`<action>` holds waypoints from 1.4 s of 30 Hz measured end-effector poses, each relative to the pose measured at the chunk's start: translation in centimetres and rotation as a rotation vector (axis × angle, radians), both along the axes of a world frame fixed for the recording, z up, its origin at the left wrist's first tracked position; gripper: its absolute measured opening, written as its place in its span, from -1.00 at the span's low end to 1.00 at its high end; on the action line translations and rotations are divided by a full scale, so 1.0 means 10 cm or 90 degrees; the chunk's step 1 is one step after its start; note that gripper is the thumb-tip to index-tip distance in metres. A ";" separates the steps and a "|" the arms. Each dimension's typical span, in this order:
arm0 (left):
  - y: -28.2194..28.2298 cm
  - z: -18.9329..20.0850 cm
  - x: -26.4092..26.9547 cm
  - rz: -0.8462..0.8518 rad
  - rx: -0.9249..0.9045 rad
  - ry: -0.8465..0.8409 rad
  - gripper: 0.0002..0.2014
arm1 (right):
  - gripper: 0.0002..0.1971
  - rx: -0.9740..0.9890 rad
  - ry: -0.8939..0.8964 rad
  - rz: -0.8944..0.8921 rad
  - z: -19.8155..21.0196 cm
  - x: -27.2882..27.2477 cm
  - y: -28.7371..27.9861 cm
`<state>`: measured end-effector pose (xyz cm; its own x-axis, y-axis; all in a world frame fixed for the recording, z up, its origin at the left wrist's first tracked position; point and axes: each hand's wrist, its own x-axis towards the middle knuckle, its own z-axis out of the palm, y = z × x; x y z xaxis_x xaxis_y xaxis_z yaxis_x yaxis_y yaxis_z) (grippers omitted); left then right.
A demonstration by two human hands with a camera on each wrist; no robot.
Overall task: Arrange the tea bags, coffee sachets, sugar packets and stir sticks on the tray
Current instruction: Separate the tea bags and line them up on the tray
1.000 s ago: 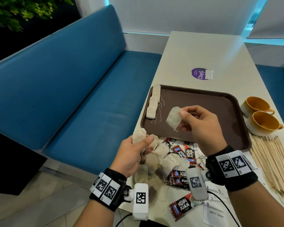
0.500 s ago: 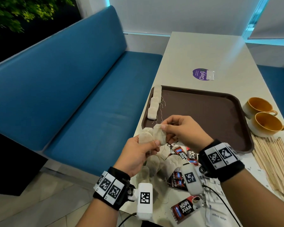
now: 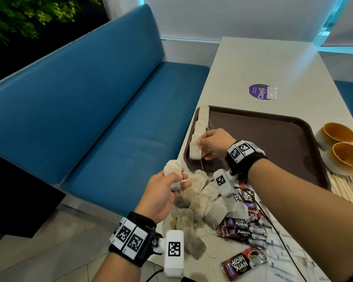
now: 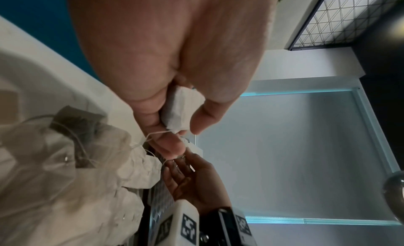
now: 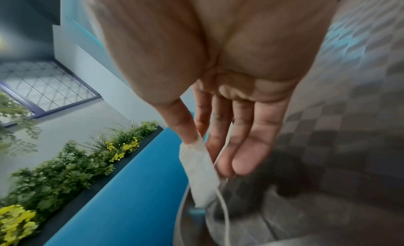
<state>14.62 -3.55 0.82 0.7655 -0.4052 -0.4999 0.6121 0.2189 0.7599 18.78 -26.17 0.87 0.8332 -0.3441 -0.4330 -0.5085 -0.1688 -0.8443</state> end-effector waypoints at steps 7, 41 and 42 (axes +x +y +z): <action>0.01 -0.01 0.01 0.005 -0.015 0.015 -0.80 | -0.92 -0.113 0.012 -0.067 -0.22 0.14 -0.06; -0.08 0.10 -0.28 -0.217 -0.093 -0.082 -0.64 | -0.84 0.086 -0.257 -0.039 0.19 -1.38 0.51; -0.08 0.11 -0.29 -0.218 -0.089 -0.080 -0.64 | -0.85 0.084 -0.255 -0.046 0.18 -1.38 0.51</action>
